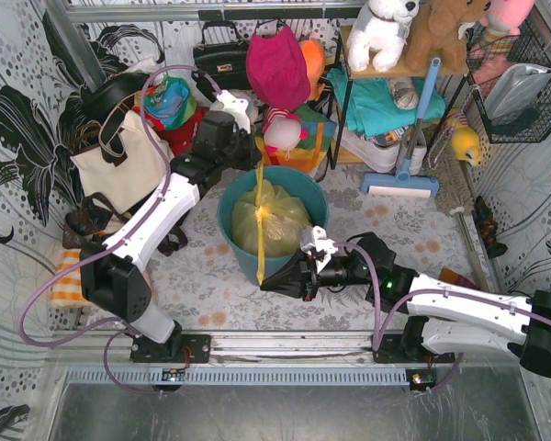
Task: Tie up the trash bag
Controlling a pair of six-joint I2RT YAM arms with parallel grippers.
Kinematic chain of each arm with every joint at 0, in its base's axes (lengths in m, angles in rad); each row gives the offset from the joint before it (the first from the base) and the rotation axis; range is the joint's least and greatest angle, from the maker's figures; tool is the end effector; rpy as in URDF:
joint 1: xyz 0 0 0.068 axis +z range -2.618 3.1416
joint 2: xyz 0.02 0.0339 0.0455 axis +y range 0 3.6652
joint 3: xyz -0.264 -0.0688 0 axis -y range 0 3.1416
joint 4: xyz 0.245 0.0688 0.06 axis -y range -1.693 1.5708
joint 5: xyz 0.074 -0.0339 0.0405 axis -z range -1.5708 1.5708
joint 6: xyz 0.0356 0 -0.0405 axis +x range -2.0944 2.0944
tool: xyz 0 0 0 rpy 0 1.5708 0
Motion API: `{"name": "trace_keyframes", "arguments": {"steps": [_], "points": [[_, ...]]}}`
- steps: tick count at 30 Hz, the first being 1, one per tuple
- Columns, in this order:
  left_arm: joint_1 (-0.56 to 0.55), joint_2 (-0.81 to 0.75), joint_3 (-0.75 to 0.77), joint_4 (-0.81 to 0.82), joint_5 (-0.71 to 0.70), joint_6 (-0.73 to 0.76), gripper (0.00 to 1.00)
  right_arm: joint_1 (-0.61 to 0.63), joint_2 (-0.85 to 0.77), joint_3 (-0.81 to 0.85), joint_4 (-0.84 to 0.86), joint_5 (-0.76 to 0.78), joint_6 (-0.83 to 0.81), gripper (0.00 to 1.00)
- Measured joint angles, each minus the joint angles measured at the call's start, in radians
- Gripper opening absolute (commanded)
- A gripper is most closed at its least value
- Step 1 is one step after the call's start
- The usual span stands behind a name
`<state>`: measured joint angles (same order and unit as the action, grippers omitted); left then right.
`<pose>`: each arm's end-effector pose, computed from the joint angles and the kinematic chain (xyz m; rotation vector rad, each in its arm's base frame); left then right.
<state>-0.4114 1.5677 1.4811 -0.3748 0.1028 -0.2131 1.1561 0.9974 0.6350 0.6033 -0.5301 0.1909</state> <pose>0.3344 -0.1499 0.3674 0.2699 2.0480 -0.4941 0.0757 0.2167 0.3295 -1.1134 1.0475 1.4557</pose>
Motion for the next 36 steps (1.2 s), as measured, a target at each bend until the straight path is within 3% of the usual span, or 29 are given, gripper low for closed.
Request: {"name": "trace_keyframes", "arguments": {"steps": [6, 11, 16, 17, 21, 25, 27, 30, 36], "points": [[-0.002, 0.055, 0.057, -0.006, -0.026, -0.009, 0.00, -0.004, -0.018, -0.021, 0.042, 0.018, 0.008, 0.00], [0.009, 0.113, 0.108, 0.008, -0.076, -0.011, 0.00, 0.029, -0.042, -0.023, 0.049, -0.055, 0.029, 0.00], [0.013, 0.082, 0.143, 0.018, -0.014, -0.042, 0.00, 0.029, -0.081, 0.001, 0.047, 0.043, -0.044, 0.00], [0.013, 0.068, 0.154, 0.023, 0.008, -0.049, 0.00, 0.029, -0.085, 0.016, 0.043, 0.077, -0.068, 0.04], [0.013, 0.026, 0.217, 0.034, 0.121, -0.079, 0.00, 0.029, -0.100, 0.084, -0.016, 0.229, -0.187, 0.47], [0.010, 0.016, 0.235, 0.036, 0.208, -0.092, 0.00, 0.029, -0.137, 0.119, -0.143, 0.337, -0.332, 0.68], [0.005, 0.020, 0.229, 0.013, 0.237, -0.093, 0.00, 0.029, -0.151, 0.150, -0.243, 0.347, -0.417, 0.72], [-0.007, 0.021, 0.200, -0.013, 0.261, -0.092, 0.00, 0.029, -0.161, 0.203, -0.384, 0.325, -0.545, 0.64], [-0.021, 0.020, 0.142, -0.055, 0.279, -0.088, 0.00, 0.029, -0.127, 0.287, -0.576, 0.321, -0.764, 0.67]]}}
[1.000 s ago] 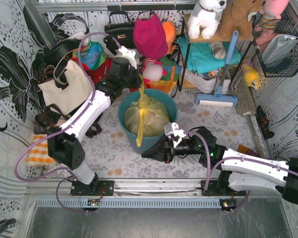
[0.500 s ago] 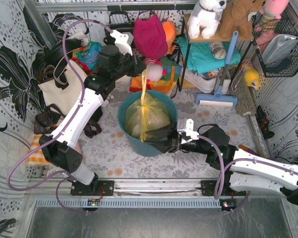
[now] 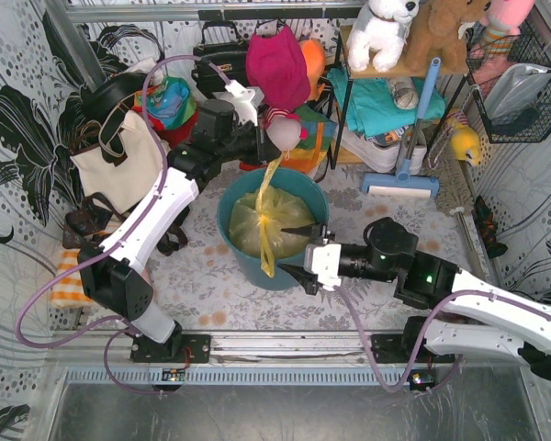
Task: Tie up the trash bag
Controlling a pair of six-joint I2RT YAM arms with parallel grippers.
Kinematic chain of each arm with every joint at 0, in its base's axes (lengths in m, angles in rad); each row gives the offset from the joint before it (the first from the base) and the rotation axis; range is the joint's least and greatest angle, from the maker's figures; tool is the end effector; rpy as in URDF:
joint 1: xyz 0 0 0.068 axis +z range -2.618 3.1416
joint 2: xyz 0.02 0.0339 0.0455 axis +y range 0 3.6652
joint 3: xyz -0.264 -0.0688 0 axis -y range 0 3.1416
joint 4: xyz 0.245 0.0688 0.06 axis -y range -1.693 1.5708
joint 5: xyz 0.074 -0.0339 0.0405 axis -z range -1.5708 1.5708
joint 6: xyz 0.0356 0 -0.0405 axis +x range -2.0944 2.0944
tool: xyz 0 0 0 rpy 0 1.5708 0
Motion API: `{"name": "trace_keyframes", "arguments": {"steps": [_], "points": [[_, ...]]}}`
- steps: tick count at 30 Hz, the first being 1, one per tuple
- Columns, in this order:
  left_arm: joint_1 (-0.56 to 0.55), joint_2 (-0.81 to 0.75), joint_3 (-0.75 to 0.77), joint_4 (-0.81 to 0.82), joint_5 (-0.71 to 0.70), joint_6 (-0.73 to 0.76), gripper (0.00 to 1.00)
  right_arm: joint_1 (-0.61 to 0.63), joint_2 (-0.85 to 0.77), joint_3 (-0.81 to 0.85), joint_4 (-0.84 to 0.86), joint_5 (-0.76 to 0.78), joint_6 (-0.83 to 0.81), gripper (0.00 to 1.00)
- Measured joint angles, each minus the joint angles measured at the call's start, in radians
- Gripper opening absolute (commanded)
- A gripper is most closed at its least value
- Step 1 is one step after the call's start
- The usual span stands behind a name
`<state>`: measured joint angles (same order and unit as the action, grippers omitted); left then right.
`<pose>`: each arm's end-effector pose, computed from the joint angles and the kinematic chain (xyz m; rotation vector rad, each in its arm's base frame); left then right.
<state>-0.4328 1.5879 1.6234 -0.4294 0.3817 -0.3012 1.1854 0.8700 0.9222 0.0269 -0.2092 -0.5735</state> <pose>0.3268 -0.1656 0.4050 0.3922 1.9960 -0.8469 0.0683 0.1879 0.3966 -1.2794 0.8349 0.6468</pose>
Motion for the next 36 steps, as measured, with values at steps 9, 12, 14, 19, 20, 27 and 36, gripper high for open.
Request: {"name": "trace_keyframes", "arguments": {"steps": [9, 12, 14, 19, 20, 27, 36], "points": [[-0.013, -0.023, -0.043, -0.029, 0.005, 0.004, 0.00, 0.000, 0.133, 0.138, -0.230, -0.106, -0.146, 0.71], [-0.014, -0.032, -0.054, -0.028, 0.005, 0.004, 0.00, 0.000, 0.142, 0.138, -0.255, -0.145, -0.147, 0.73], [-0.015, -0.035, -0.058, -0.028, 0.005, 0.004, 0.00, 0.000, 0.143, 0.132, -0.248, -0.163, -0.146, 0.73], [-0.016, -0.035, -0.061, -0.028, 0.011, 0.005, 0.00, 0.000, 0.140, 0.041, -0.116, -0.172, -0.120, 0.57], [-0.016, -0.035, -0.061, -0.028, 0.012, 0.005, 0.00, 0.000, 0.141, 0.018, -0.085, -0.172, -0.112, 0.50], [-0.016, -0.035, -0.061, -0.028, 0.014, 0.008, 0.00, 0.000, 0.164, -0.016, 0.046, -0.168, -0.072, 0.07], [-0.016, -0.045, -0.068, -0.004, 0.003, 0.011, 0.00, 0.000, 0.144, -0.033, 0.171, -0.142, -0.066, 0.00]]}}
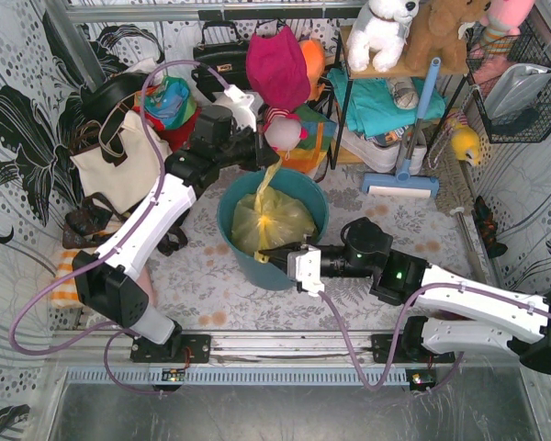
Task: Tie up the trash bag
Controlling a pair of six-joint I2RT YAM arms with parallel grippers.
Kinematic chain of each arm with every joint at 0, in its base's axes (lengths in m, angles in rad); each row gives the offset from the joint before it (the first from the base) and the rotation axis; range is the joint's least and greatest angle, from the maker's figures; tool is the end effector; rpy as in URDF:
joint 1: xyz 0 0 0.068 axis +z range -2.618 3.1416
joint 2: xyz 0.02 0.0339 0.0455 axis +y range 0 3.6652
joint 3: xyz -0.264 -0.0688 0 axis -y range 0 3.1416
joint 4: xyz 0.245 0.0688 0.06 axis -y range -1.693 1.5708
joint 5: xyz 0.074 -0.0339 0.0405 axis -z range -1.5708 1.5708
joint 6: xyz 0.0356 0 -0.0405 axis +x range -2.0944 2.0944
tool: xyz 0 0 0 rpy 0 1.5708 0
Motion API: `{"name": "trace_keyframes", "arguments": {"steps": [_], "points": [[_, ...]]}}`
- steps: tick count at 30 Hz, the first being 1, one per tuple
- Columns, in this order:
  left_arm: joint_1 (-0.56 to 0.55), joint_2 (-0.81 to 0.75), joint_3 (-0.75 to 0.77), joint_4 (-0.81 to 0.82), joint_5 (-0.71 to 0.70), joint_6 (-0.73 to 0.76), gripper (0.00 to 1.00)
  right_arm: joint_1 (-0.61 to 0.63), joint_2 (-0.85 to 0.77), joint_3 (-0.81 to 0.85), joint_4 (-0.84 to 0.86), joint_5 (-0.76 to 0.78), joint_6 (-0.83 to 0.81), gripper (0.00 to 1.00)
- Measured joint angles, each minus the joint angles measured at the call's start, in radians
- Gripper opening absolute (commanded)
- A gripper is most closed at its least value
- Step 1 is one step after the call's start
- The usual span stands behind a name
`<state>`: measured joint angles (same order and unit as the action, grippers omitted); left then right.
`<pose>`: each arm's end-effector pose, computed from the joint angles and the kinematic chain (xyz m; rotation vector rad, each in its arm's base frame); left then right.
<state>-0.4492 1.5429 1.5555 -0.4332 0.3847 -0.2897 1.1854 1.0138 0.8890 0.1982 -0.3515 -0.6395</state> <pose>0.3136 -0.1660 0.3968 0.4204 2.0188 -0.8504 0.0782 0.2253 0.3745 -1.3755 0.6979 0.6986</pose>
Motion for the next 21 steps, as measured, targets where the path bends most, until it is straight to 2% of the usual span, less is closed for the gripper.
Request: {"name": "trace_keyframes", "arguments": {"steps": [4, 8, 11, 15, 21], "points": [[0.000, 0.005, 0.045, 0.043, -0.045, 0.035, 0.00, 0.000, -0.007, -0.006, 0.108, 0.054, -0.012, 0.00], [-0.006, 0.077, 0.275, 0.043, -0.108, 0.074, 0.00, -0.003, 0.009, 0.066, 0.125, 0.085, -0.039, 0.00], [-0.019, 0.073, 0.341, 0.068, -0.149, 0.092, 0.00, -0.008, 0.002, 0.106, 0.140, 0.085, -0.034, 0.00], [-0.031, 0.040, 0.278, 0.114, -0.214, 0.105, 0.00, -0.008, -0.056, 0.068, 0.159, 0.069, 0.013, 0.00], [-0.028, 0.057, 0.063, 0.127, -0.352, 0.128, 0.00, -0.007, -0.159, -0.174, 0.201, 0.041, 0.204, 0.00]]}}
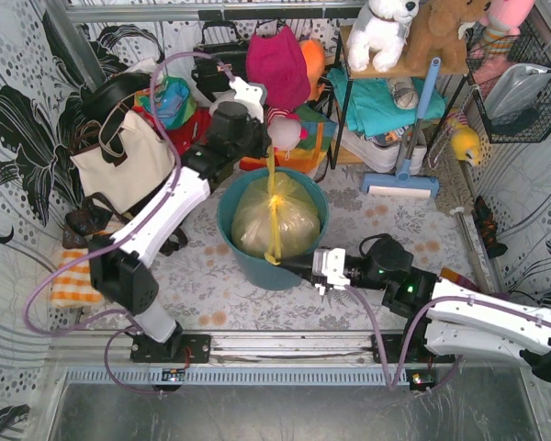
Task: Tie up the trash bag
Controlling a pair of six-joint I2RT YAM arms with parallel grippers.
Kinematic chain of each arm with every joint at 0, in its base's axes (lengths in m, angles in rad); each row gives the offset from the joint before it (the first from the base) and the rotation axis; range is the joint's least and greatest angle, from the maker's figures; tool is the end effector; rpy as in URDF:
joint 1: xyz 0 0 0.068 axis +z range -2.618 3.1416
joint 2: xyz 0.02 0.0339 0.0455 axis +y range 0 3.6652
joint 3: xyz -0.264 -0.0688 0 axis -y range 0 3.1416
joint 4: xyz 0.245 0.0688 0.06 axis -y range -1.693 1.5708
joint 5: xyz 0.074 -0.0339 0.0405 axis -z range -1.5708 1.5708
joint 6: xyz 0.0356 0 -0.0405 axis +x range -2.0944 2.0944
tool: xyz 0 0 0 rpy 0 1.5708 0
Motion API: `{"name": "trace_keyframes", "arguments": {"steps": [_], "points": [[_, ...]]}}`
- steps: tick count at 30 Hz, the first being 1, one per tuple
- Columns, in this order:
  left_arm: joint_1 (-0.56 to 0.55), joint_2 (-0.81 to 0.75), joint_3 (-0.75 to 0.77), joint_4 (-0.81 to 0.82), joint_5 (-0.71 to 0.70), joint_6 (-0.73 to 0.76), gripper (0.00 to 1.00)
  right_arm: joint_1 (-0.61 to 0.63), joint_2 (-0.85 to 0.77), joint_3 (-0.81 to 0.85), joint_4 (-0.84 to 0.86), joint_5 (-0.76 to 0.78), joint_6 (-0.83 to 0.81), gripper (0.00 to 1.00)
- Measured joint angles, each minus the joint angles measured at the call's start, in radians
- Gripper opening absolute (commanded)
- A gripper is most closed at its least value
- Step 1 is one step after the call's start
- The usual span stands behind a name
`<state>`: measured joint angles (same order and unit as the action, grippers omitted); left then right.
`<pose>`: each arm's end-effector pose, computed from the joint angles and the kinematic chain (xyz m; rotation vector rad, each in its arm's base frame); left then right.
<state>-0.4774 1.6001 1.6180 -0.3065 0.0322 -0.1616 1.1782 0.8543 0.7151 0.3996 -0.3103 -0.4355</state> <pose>0.3340 -0.1741 0.4106 0.3189 1.8589 -0.4709 0.0672 0.1906 0.3658 -1.1590 0.7318 0.8300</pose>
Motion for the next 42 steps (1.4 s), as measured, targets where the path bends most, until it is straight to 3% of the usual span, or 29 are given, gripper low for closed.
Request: {"name": "trace_keyframes", "arguments": {"steps": [4, 9, 17, 19, 23, 28, 31, 35, 40, 42], "points": [[0.000, 0.135, 0.043, -0.107, -0.106, 0.013, 0.00, -0.001, 0.013, -0.088, 0.003, -0.015, 0.109, 0.00], [0.002, 0.283, 0.232, -0.211, -0.163, 0.027, 0.00, 0.003, 0.022, -0.046, 0.002, -0.085, 0.138, 0.00], [0.003, 0.151, 0.371, -0.220, -0.062, 0.021, 0.00, 0.003, 0.040, 0.182, -0.037, -0.087, 0.079, 0.00], [0.003, 0.099, 0.383, -0.217, -0.004, 0.015, 0.00, 0.003, 0.039, 0.198, -0.044, -0.038, 0.061, 0.10], [-0.004, 0.040, 0.355, -0.216, 0.108, -0.002, 0.03, 0.003, 0.037, 0.194, -0.087, 0.061, 0.024, 0.26], [-0.024, -0.011, 0.145, -0.216, 0.148, -0.024, 0.11, 0.003, 0.004, 0.157, -0.116, 0.130, -0.002, 0.37], [-0.027, -0.024, 0.047, -0.225, 0.143, -0.035, 0.09, 0.003, 0.004, 0.157, -0.140, 0.164, -0.023, 0.42], [-0.027, -0.024, 0.025, -0.219, 0.125, -0.035, 0.02, 0.003, 0.047, 0.182, -0.228, 0.217, -0.065, 0.54], [-0.027, 0.019, 0.100, -0.217, 0.079, -0.021, 0.00, 0.003, 0.145, 0.298, -0.390, 0.283, -0.113, 0.57], [-0.027, 0.039, 0.124, -0.204, 0.063, -0.019, 0.00, 0.003, 0.166, 0.332, -0.425, 0.297, -0.126, 0.52]]}}
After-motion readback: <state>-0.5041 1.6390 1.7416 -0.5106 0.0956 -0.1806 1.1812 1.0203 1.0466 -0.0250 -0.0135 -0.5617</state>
